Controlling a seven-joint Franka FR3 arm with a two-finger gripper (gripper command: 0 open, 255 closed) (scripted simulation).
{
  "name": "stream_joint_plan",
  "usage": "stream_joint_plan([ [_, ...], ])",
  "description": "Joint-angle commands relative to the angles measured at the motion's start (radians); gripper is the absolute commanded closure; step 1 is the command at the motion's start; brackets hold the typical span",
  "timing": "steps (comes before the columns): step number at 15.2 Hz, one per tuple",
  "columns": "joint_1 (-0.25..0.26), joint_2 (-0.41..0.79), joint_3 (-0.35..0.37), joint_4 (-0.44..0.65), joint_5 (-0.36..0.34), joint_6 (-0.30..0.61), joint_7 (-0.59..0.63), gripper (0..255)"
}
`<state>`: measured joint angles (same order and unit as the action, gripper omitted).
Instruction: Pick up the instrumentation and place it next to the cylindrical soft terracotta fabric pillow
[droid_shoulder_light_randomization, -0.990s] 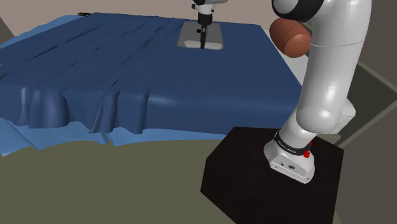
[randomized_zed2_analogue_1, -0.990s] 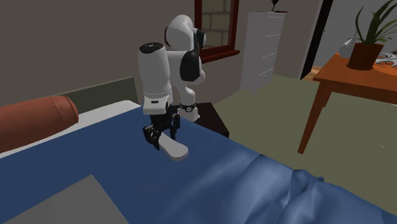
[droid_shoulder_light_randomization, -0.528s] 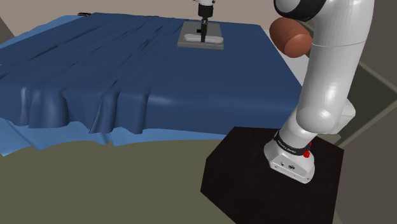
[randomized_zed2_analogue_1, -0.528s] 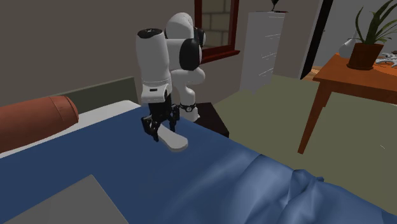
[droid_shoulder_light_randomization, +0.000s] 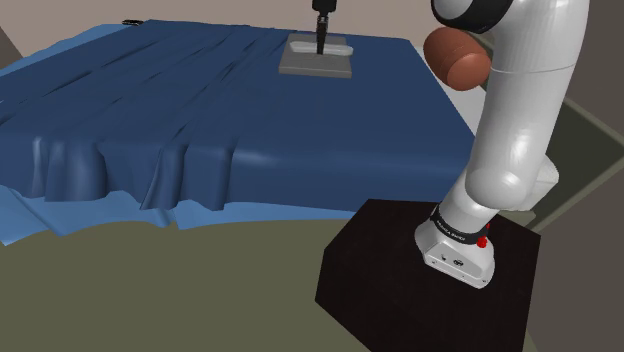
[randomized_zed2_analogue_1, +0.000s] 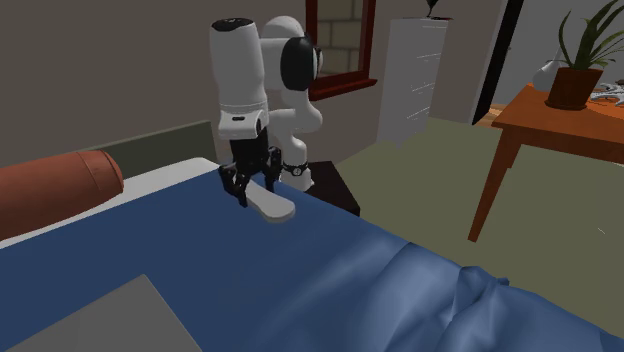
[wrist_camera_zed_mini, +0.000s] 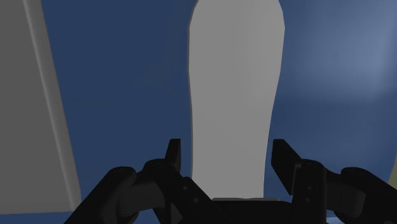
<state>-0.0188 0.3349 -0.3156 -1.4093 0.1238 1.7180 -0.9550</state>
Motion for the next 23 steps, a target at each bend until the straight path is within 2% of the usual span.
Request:
stream_joint_plan([
  [1, -0.004, 0.004, -0.001, 0.038, 0.001, -0.033, -0.001, 255],
  [14, -0.031, 0.055, -0.003, 0.281, 0.016, -0.226, 0.002, 255],
  [18, -0.065, -0.025, -0.029, 0.162, -0.001, -0.190, -0.072, 255],
  [23, -0.117, -0.093, -0.066, 0.067, -0.016, -0.163, -0.170, 255],
])
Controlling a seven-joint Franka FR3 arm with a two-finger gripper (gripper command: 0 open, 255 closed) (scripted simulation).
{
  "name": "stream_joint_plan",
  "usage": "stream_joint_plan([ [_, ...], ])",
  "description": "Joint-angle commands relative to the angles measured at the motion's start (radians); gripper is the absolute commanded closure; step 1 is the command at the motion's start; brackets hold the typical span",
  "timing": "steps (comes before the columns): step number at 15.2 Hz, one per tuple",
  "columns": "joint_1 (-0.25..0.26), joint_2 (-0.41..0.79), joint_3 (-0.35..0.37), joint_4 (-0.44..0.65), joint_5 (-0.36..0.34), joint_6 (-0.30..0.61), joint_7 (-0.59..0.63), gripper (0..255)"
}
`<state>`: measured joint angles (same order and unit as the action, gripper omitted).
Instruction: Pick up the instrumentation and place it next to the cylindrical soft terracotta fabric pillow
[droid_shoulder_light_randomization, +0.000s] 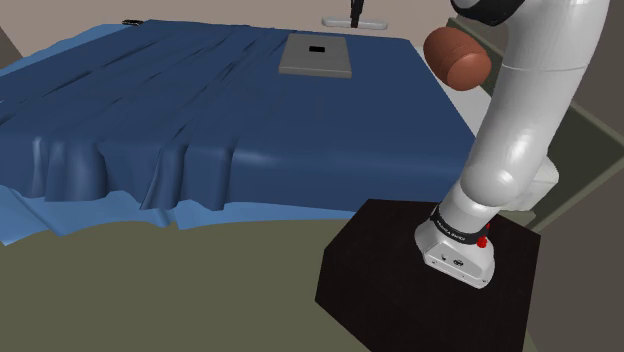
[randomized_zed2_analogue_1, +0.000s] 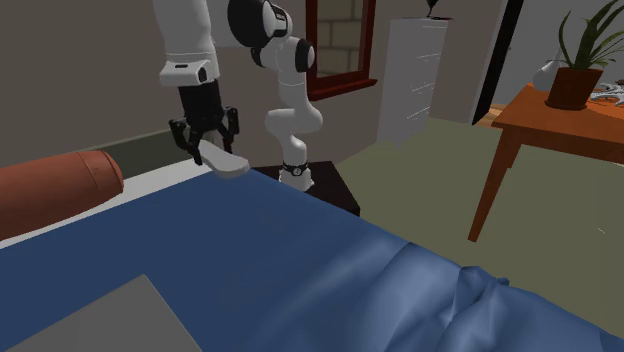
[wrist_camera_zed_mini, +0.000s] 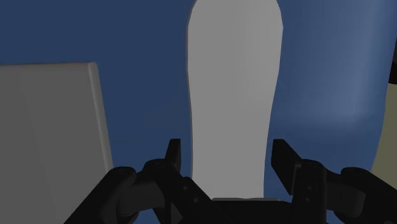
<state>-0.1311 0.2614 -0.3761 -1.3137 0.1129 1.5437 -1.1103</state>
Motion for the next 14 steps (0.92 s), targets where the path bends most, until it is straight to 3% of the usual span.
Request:
stream_joint_plan([
  [1, -0.016, -0.029, -0.013, -0.043, -0.008, 0.015, -0.035, 255],
  [14, -0.193, -0.053, -0.123, -0.082, 0.000, 0.018, -0.322, 255],
])
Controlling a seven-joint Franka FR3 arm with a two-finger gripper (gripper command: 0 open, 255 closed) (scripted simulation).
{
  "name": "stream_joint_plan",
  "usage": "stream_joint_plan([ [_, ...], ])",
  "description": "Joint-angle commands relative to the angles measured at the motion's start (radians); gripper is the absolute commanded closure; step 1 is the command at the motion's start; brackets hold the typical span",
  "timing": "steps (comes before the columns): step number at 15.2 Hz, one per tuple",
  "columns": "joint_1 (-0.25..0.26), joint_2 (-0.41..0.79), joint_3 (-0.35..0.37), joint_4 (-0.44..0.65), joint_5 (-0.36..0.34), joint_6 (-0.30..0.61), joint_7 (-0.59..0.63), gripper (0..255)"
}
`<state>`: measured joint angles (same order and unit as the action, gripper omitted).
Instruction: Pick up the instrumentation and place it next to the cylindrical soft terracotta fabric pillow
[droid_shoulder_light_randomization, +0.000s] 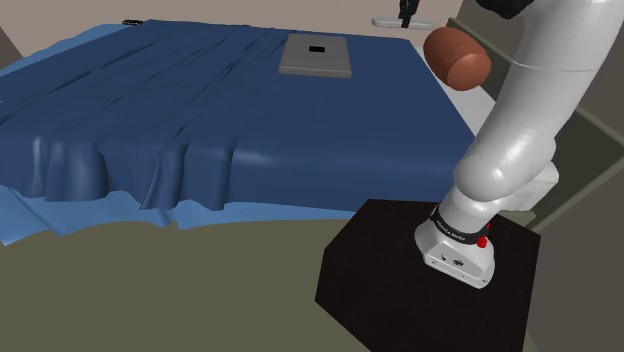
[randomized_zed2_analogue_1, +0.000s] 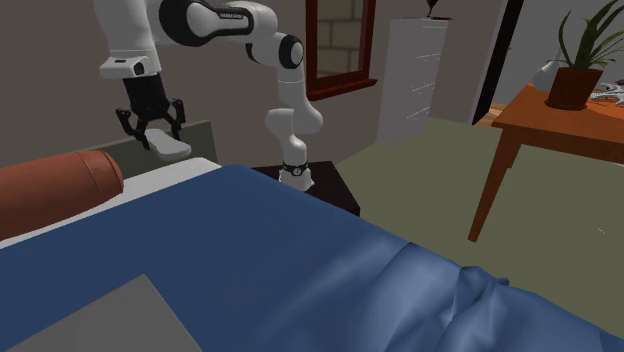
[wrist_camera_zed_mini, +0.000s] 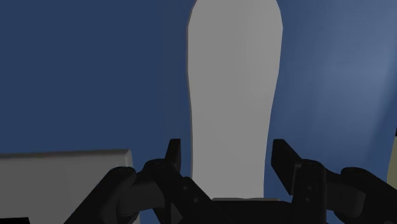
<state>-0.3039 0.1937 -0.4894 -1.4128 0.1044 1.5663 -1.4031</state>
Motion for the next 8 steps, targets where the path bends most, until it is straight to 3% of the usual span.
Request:
stream_joint_plan([
  [1, -0.036, 0.021, -0.019, 0.024, 0.012, -0.008, -0.053, 255],
  [8, -0.168, 0.102, -0.073, 0.121, 0.061, -0.042, -0.225, 255],
])
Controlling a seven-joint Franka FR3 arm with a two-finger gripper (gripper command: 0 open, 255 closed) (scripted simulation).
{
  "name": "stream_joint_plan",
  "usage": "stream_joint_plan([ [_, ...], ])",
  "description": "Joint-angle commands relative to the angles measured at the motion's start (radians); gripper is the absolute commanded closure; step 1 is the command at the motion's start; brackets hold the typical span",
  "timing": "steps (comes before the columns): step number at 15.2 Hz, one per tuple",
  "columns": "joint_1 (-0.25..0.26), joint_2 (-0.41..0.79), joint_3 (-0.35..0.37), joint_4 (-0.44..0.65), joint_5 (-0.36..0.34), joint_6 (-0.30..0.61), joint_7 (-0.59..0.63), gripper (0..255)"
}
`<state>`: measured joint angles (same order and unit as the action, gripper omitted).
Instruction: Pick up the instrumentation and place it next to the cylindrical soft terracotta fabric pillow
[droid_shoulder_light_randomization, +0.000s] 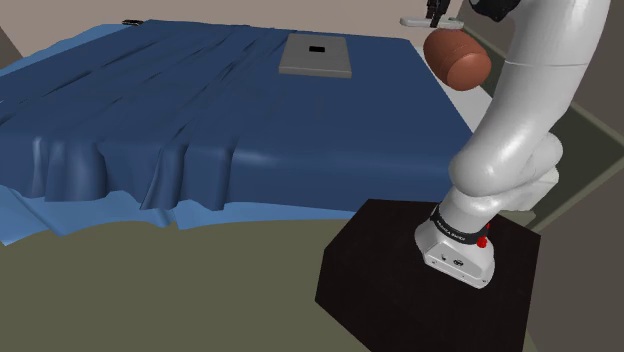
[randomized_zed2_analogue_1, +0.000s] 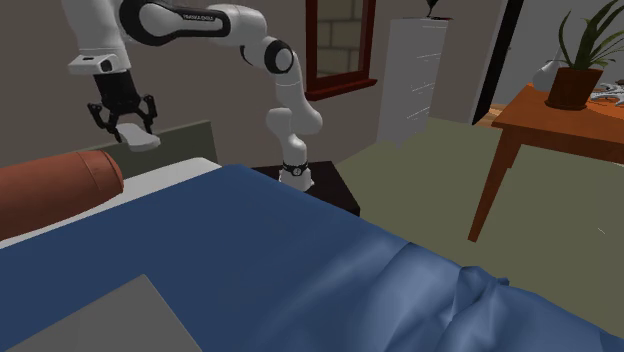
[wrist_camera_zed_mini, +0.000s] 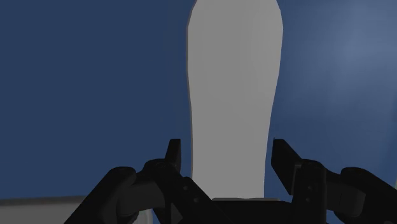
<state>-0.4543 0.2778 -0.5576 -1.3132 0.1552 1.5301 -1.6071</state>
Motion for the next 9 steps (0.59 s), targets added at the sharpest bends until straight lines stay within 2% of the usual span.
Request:
stream_joint_plan([
  [1, -0.040, 0.034, -0.011, 0.042, 0.020, -0.014, -0.045, 255],
  [6, -0.176, 0.146, -0.034, 0.192, 0.083, -0.070, -0.169, 255],
  [9, -0.158, 0.126, -0.034, 0.121, 0.072, -0.017, -0.168, 255],
])
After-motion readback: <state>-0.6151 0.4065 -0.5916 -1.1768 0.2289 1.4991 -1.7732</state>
